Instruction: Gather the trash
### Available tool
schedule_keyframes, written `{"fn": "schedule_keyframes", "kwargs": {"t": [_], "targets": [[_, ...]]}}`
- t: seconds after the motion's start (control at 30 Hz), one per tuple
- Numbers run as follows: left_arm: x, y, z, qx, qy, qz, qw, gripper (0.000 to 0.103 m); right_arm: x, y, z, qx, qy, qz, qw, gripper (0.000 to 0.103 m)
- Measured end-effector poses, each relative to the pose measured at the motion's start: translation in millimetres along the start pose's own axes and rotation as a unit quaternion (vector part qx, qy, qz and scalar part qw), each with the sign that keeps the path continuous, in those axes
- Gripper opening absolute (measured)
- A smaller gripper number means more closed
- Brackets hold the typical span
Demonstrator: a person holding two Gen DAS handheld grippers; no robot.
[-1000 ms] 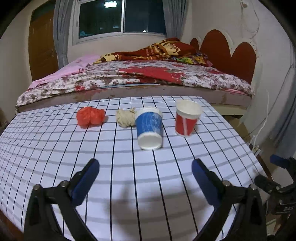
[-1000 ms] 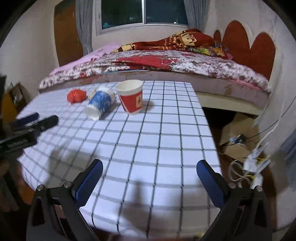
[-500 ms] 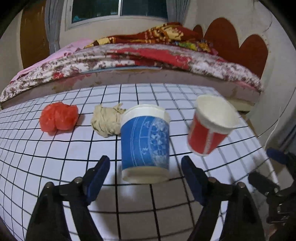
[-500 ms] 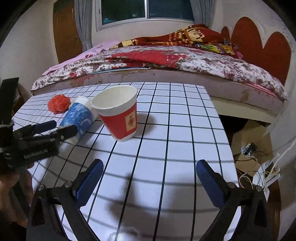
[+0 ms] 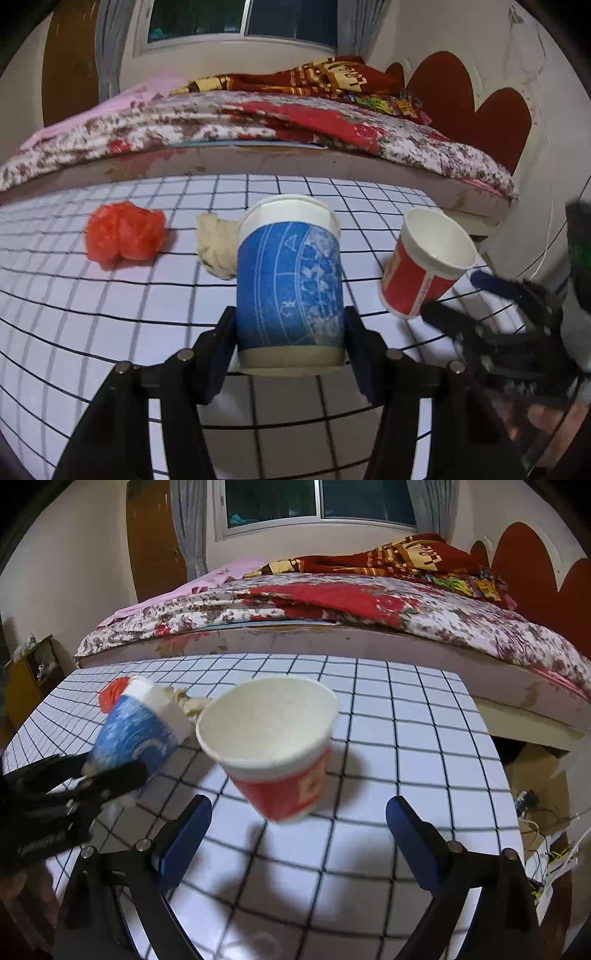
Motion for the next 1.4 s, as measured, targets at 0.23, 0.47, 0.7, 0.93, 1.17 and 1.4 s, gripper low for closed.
{"fn": "schedule_keyframes", "kwargs": {"t": [0.23, 0.47, 0.7, 0.93, 1.17, 1.4], "targets": [[-5.3, 1.4, 8.4, 0.01, 0.002, 0.003, 0.9999, 0.057, -18.3, 14.6, 10.9, -0.008, -0.007, -0.005, 1.0, 0.087], [-3.4, 2.8, 1.4, 0.006, -0.005, -0.002, 1.0, 0.057, -15.7, 17.5, 8.9, -0.005, -0.015, -0.016, 1.0, 0.059], [9.6, 2.8, -21.6, -0.018, -0.02, -0.016, 0.9995, 0.057, 26.6, 7.7, -5.8, -0.012, -0.023, -0.038, 0.999, 0.059], [35.3, -7.3, -65.3, -0.064, -0.044, -0.037, 0.9963, 0.057, 88.1, -13.2, -40.5, -0.037, -0.047, -0.056, 0.997, 0.059], [69.8, -16.6, -104.1, -0.101, -0.07, -0.059, 0.9907, 0.057, 149.6, -33.7, -68.9, -0.053, -0.067, -0.074, 0.994, 0.059], [94.3, -21.4, -134.0, -0.116, -0.09, -0.068, 0.9868, 0.057, 206.2, -54.8, -94.3, -0.071, -0.092, -0.096, 0.989, 0.059]]}}
Point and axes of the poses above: each gripper's, at about its wrist camera, not at the fingertips, and x roughly against the way its jaws point, z to its left, y to its top, the point moved 9 cm from there along -x, roughly the way its jaws point, and after that the axes turned 3 degrees about -y, right-handed, at the moved point
